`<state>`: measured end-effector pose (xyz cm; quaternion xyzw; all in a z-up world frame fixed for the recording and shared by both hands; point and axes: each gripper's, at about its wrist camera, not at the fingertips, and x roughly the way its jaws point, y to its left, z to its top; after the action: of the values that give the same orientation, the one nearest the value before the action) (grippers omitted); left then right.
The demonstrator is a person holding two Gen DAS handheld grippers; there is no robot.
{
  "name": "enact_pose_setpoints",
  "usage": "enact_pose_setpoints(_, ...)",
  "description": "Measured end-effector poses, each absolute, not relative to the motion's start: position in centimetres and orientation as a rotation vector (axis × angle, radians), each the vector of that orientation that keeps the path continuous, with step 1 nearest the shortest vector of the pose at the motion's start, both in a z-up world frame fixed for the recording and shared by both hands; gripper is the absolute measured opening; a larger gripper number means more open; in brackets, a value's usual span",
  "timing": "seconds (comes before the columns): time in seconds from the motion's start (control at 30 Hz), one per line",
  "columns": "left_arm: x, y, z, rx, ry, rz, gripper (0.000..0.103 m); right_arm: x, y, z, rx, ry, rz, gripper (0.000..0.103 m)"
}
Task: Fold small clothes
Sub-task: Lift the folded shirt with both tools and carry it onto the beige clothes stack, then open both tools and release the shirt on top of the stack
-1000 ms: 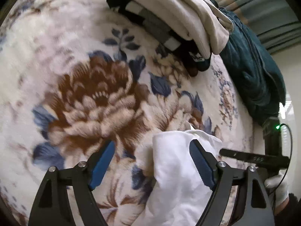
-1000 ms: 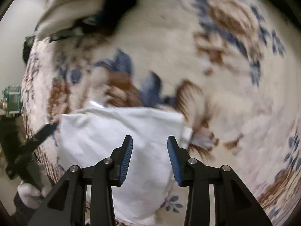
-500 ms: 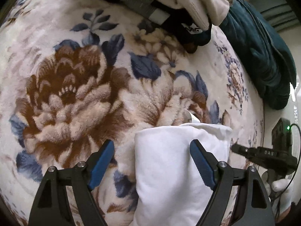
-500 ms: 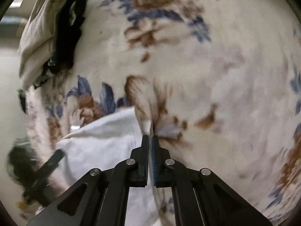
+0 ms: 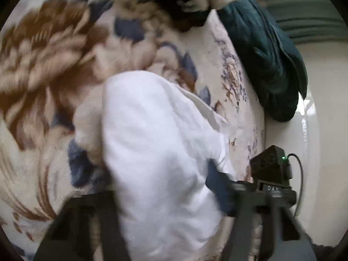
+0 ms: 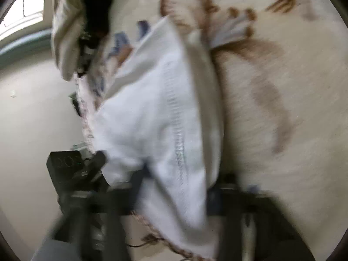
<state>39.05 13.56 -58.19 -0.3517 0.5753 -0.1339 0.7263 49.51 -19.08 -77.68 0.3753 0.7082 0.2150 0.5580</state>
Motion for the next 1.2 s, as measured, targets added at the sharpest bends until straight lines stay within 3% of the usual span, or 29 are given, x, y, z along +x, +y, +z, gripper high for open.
enact_pose_setpoints(0.03, 39.0, 13.7, -57.7, -0.749, 1.264, -0.282, 0.02, 49.4, -19.0, -77.1, 0.871, 1.646, 0.481, 0.029)
enact_pose_setpoints(0.1, 38.7, 14.2, -56.8, -0.753, 1.252, -0.268, 0.019, 49.1, -19.1, -76.4, 0.888, 1.615, 0.477, 0.021)
enact_pose_setpoints(0.47, 41.6, 16.4, -44.3, -0.67, 1.17, -0.27, 0.018, 51.0, -17.0, -64.5, 0.847, 1.474, 0.52, 0.019)
enact_pose_setpoints(0.7, 52.9, 21.4, -36.2, -0.615, 1.084, -0.32, 0.019, 59.7, -12.0, -55.3, 0.842, 1.316, 0.506, 0.019)
enact_pose_setpoints(0.93, 66.5, 27.5, -37.1, -0.564, 1.076, -0.371, 0.019, 73.6, -5.3, -53.4, 0.867, 1.206, 0.415, 0.019)
enact_pose_setpoints(1.0, 70.3, 28.9, -38.8, -0.535, 1.088, -0.369, 0.022, 78.2, -3.1, -54.2, 0.867, 1.2, 0.384, 0.019)
enact_pose_setpoints(1.07, 73.5, 30.2, -40.9, -0.505, 1.128, -0.352, 0.032, 81.8, -1.1, -55.8, 0.844, 1.199, 0.355, 0.019)
enact_pose_setpoints(1.17, 76.5, 32.1, -44.9, -0.398, 1.191, -0.276, 0.052, 85.7, 1.0, -59.0, 0.766, 1.249, 0.283, 0.023)
enact_pose_setpoints(1.2, 76.7, 32.5, -45.4, -0.372, 1.198, -0.259, 0.062, 86.5, 1.4, -60.0, 0.734, 1.279, 0.251, 0.031)
